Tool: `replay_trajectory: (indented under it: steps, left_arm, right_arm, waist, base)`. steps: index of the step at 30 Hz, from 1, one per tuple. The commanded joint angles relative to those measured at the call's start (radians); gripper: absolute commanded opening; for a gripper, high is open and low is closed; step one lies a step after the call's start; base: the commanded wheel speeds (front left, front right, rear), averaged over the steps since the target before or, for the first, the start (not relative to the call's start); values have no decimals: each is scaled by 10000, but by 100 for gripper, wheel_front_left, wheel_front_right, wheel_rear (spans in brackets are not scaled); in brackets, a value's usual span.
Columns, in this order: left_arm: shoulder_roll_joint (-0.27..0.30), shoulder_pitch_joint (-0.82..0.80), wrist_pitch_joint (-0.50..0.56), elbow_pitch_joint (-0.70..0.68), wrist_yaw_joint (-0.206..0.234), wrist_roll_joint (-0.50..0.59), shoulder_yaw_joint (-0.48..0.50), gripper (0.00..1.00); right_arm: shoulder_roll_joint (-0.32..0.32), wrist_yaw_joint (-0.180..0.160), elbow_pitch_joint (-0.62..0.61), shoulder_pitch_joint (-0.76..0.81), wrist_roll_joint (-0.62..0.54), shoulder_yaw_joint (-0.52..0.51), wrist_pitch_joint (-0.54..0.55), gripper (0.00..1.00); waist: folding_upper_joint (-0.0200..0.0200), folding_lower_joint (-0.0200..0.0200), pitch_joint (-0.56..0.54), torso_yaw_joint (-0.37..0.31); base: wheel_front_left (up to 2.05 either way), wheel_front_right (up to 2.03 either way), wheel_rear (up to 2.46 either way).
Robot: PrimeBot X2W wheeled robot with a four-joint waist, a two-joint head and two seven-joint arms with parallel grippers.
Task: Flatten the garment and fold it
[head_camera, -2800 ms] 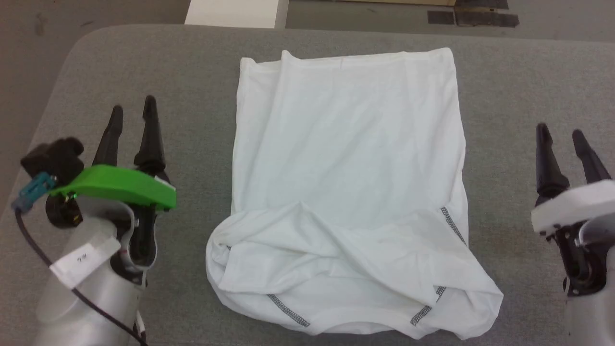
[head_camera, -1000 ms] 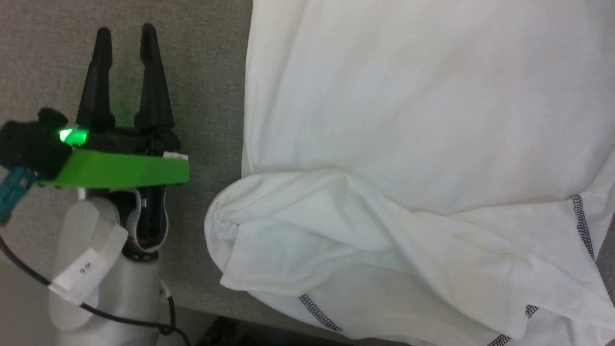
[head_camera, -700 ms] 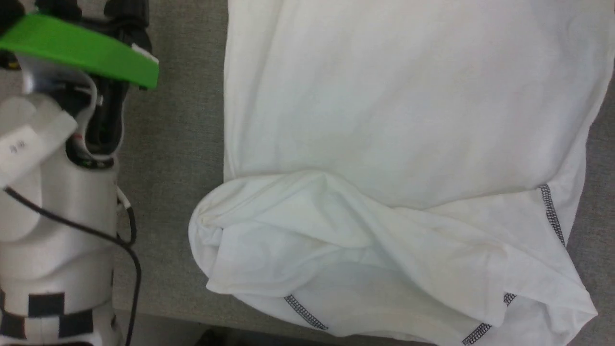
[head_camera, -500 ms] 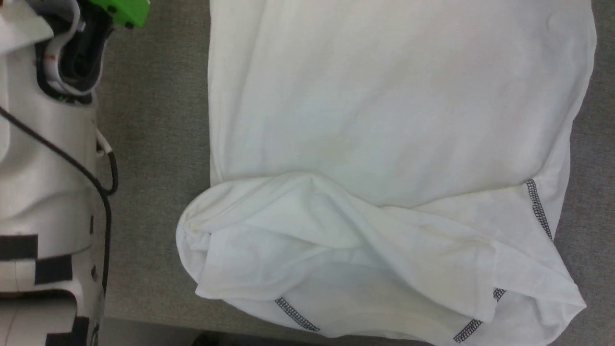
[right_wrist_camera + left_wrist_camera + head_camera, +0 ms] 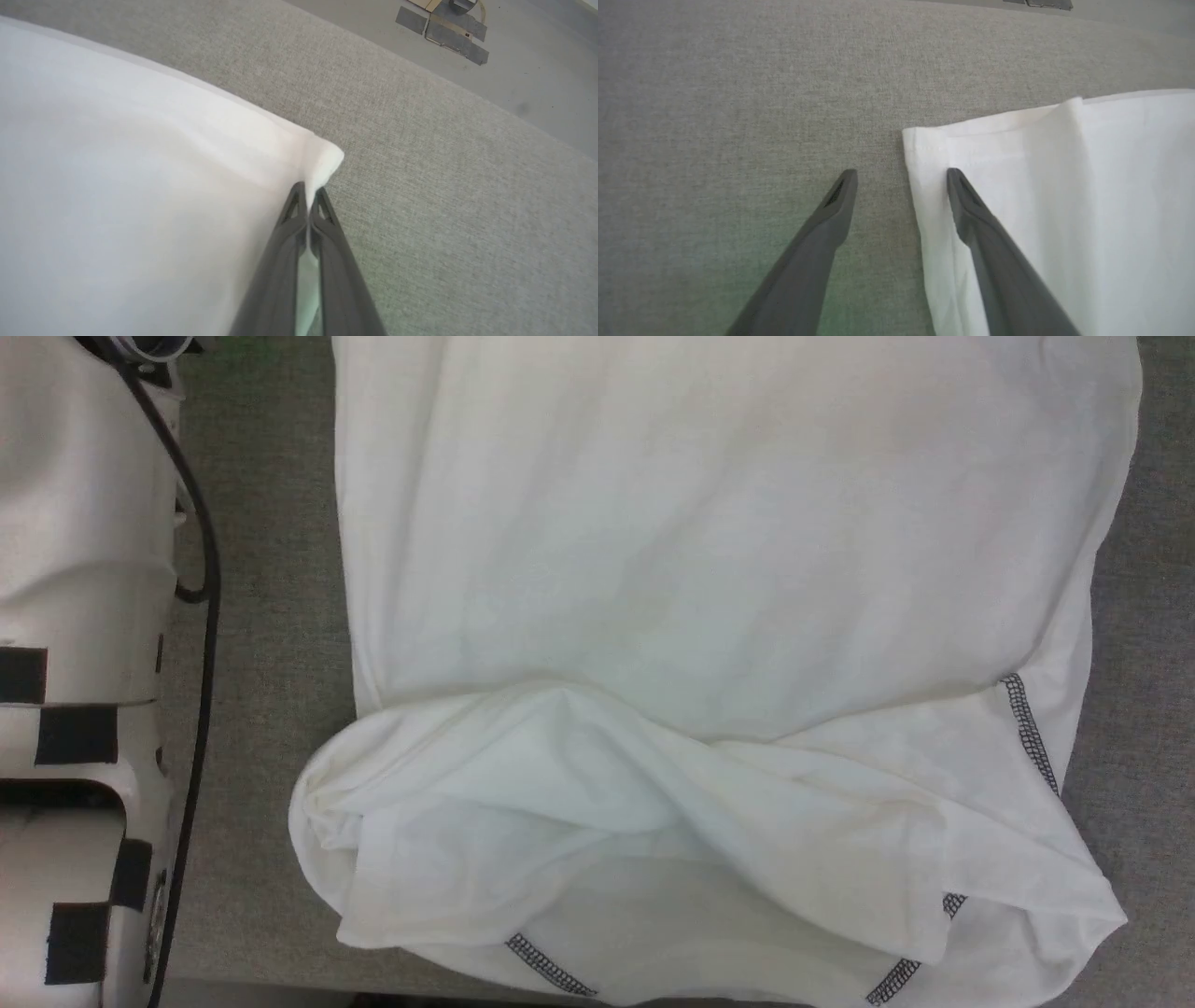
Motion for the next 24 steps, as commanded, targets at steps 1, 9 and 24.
replay_trajectory:
  steps: [1, 9, 24]
  left_arm:
    - [-65, -152, 106, 103, 48, -39, -60, 100]
    - [35, 6, 645, 439, 77, -85, -271, 0]
    - [431, -974, -2953, 174, -30, 553, 152, 0]
  right_arm:
    - [-31, -13, -74, -131, 83, 30, -45, 0]
    - [-108, -13, -225, -43, 113, 58, -53, 0]
    - [9, -13, -345, -698, -613, -392, -1272, 0]
  waist:
    - [0, -1, 96, -71]
    - [0, -1, 242, -148]
    - [0, -1, 286, -203]
  base:
    - [0, 0, 0]
    - [0, 0, 0]
    - [0, 0, 0]
